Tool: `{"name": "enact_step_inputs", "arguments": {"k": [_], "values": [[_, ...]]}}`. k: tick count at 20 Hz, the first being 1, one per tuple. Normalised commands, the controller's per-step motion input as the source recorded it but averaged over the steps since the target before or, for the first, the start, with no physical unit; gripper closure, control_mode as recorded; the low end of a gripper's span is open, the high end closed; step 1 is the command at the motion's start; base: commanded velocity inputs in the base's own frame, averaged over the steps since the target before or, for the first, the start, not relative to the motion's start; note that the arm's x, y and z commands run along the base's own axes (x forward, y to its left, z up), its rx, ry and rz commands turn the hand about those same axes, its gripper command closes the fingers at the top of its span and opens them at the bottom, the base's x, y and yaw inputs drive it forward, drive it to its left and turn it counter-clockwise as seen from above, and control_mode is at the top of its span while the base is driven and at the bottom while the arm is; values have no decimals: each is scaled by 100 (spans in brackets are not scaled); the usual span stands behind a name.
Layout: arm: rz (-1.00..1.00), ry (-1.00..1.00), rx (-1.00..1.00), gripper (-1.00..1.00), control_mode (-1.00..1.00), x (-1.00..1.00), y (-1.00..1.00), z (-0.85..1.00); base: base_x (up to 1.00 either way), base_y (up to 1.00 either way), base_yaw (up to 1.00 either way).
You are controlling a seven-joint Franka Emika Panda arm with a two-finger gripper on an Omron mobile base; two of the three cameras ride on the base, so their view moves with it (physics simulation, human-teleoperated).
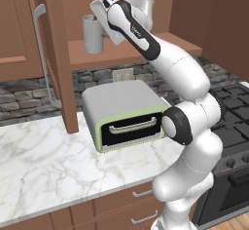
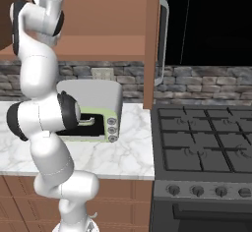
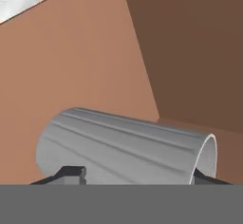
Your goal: There is a bowl on the dining counter. Grab a lemon wedge from the fridge and place it in the bowl. Then get the liquor bottle and glass cup from the cabinet and place them next to the bowl.
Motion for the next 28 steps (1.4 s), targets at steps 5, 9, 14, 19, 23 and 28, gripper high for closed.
{"name": "enact_step_inputs", "arguments": {"k": [5,9,14,19,23,28], "values": [[0,-4,0,100,-100,-15,0,-9,0,0,0],[0,-15,0,100,-100,-36,1,-11,0,0,0],[0,-10,0,100,-100,-53,0,-16,0,0,0],[0,-10,0,100,-100,-65,0,-9,0,0,0],[0,-14,1,100,-100,-90,-12,0,0,0,0],[0,-12,1,100,-100,-93,-38,5,0,0,0]]}}
